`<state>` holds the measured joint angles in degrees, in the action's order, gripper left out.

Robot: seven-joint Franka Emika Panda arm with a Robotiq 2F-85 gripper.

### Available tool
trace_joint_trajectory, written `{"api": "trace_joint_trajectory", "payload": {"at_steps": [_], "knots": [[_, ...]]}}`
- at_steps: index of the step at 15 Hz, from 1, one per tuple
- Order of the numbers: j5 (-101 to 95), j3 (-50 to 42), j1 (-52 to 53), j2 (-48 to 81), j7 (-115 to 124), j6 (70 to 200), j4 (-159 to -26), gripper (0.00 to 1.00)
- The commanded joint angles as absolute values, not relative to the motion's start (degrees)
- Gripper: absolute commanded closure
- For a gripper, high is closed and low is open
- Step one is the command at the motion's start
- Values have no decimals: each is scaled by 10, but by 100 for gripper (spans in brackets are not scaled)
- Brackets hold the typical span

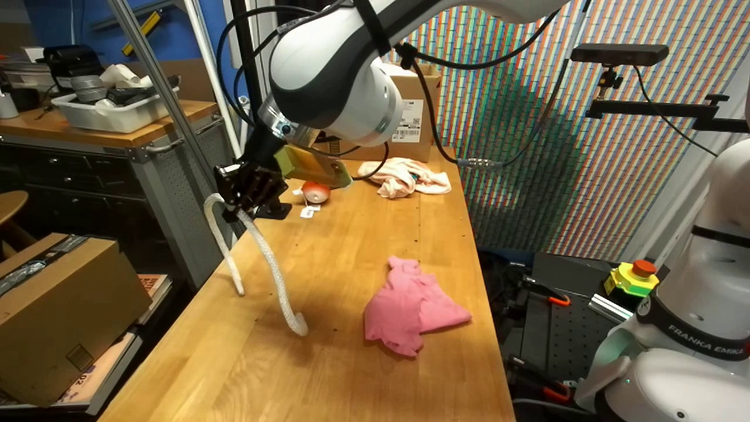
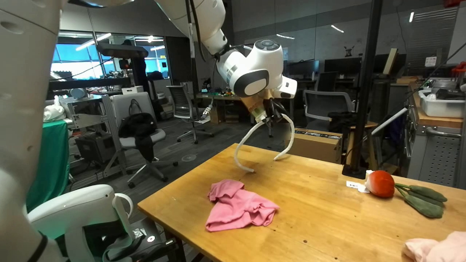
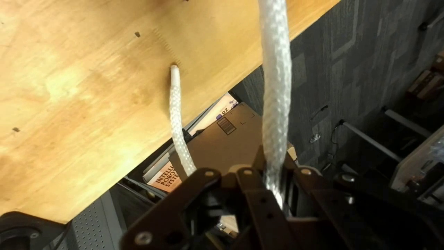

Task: Separate the clothes, rope and plush toy on the table

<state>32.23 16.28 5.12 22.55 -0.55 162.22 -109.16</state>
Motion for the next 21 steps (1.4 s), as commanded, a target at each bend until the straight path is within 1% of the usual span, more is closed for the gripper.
{"api": "trace_joint_trajectory", "payload": {"at_steps": [1,21], "knots": [[331,175,34,254,-10,1624,-1069,92],[304,184,43,396,20,1610,-1051,92]]}}
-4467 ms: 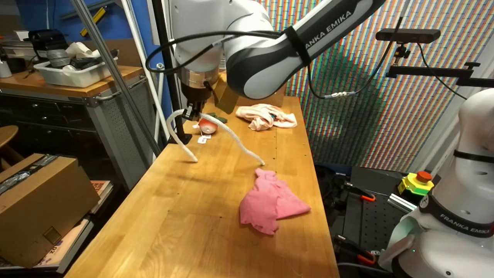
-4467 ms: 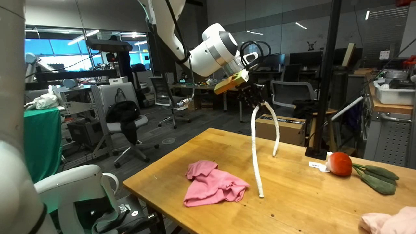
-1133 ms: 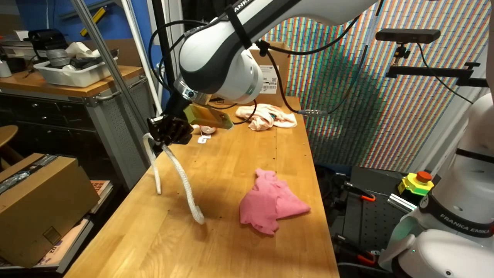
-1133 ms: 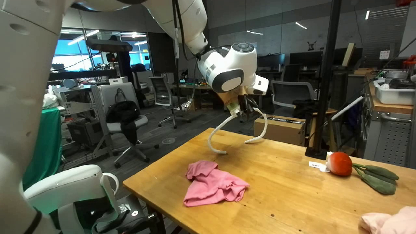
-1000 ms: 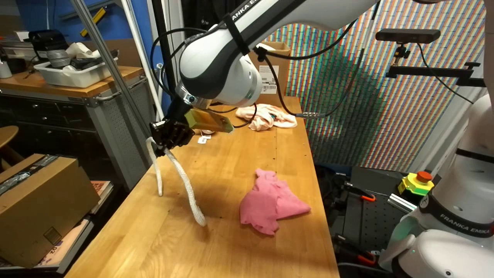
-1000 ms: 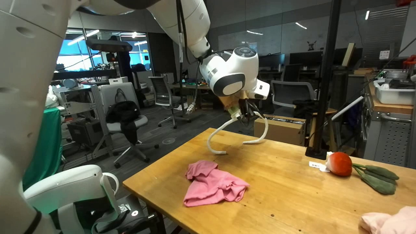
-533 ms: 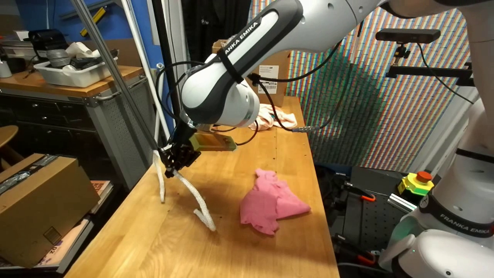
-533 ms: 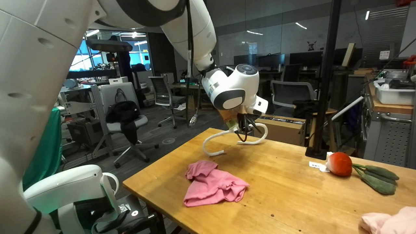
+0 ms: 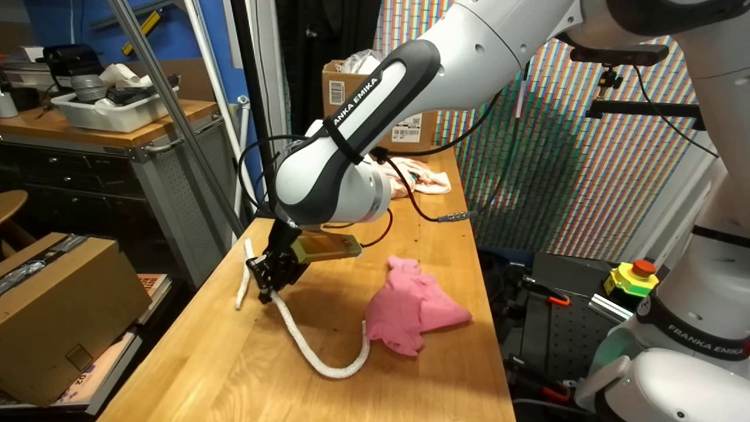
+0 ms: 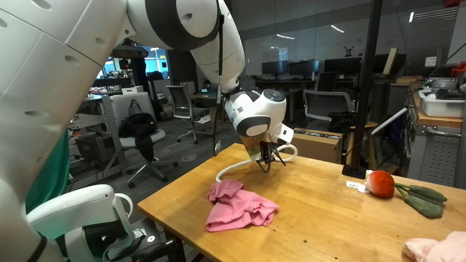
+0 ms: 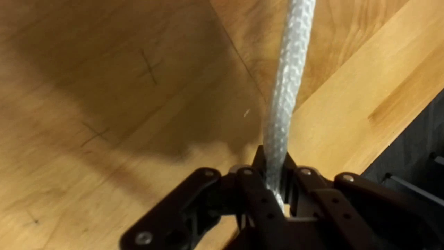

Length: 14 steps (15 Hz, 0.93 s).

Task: Separate the clothes, rope and plush toy on the table

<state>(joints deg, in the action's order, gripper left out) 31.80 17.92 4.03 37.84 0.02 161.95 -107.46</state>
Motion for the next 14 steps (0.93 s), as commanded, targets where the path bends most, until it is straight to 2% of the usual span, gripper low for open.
{"api": "trace_joint_trajectory", "payload": {"at_steps": [1,14], "knots": [[303,184,44,400,22,1609,-1048,92],[359,214,43,432,89,1659,-938,92]]}}
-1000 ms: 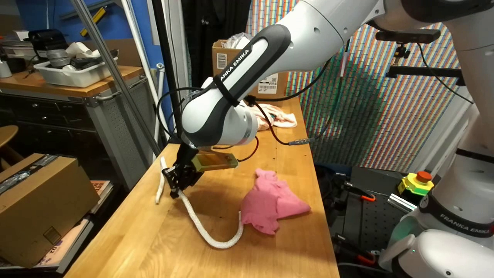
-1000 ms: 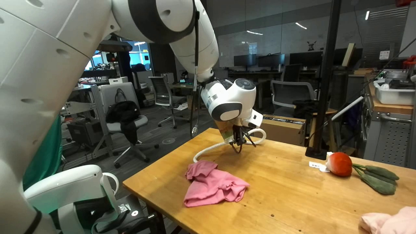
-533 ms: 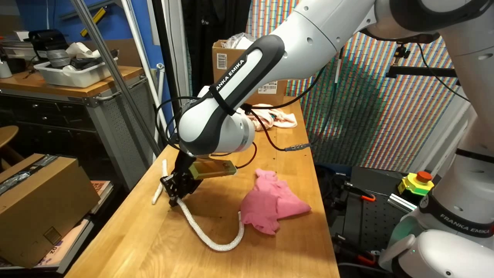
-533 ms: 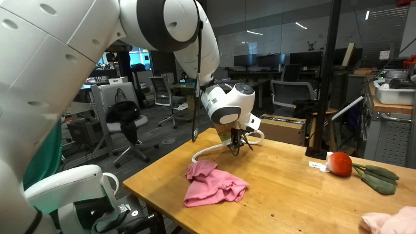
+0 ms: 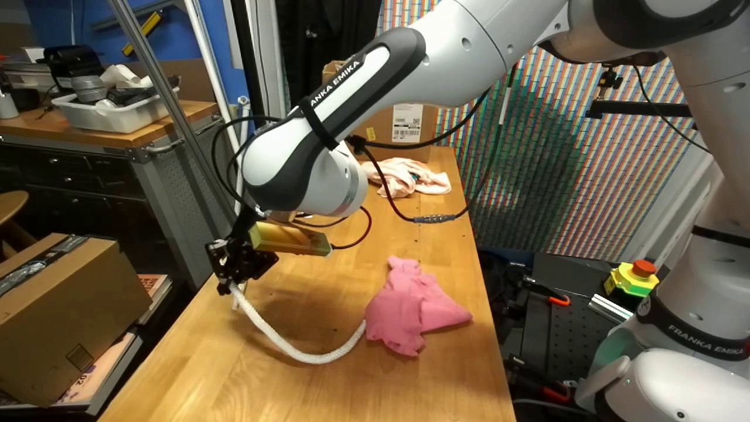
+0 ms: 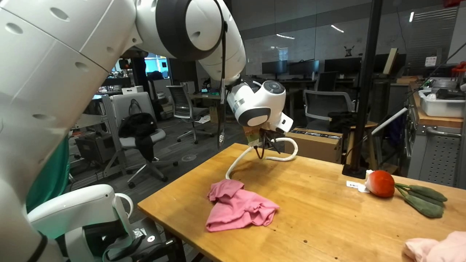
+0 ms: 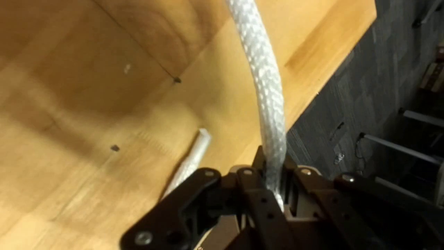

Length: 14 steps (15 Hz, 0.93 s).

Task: Separate the clothes, rope and plush toy on the table

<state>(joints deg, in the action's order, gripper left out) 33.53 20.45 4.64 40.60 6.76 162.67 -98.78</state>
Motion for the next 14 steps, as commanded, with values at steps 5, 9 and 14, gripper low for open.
{"api": "trace_joint_trajectory", "payload": {"at_steps": [5,9,14], "knots": [[372,205,51,462,124,1721,-889,93],[367,205,53,487,148,1770,-862,93],[366,202,46,510,149,1821,-855,93]]}}
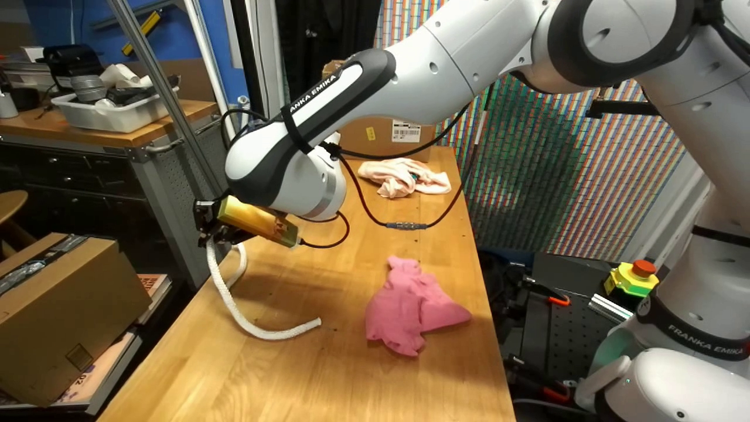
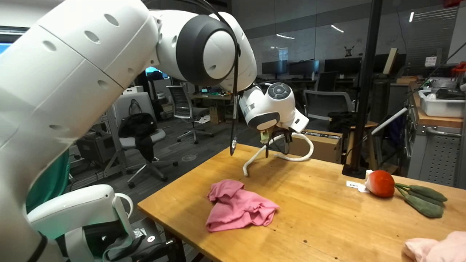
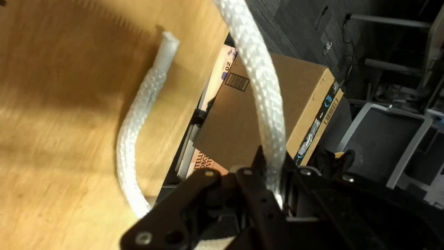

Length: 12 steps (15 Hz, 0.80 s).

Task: Separate the clothes, rope and plush toy on the table

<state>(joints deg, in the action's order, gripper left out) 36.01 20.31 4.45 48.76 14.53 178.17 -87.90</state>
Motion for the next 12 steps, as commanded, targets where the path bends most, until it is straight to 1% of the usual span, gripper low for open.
{"api": "trace_joint_trajectory", "payload": {"at_steps": [1,5,9,10,11,12], "knots": [[365,199,47,515,150,1831,-853,93],[362,190,46,526,148,1874,-858,93],[361,192,42,522,147,1878,-868,93],[360,192,42,521,145,1879,-870,92],[360,195,39,520,144,1879,-872,80],[361,198,36,517,143,1878,-875,77]]}}
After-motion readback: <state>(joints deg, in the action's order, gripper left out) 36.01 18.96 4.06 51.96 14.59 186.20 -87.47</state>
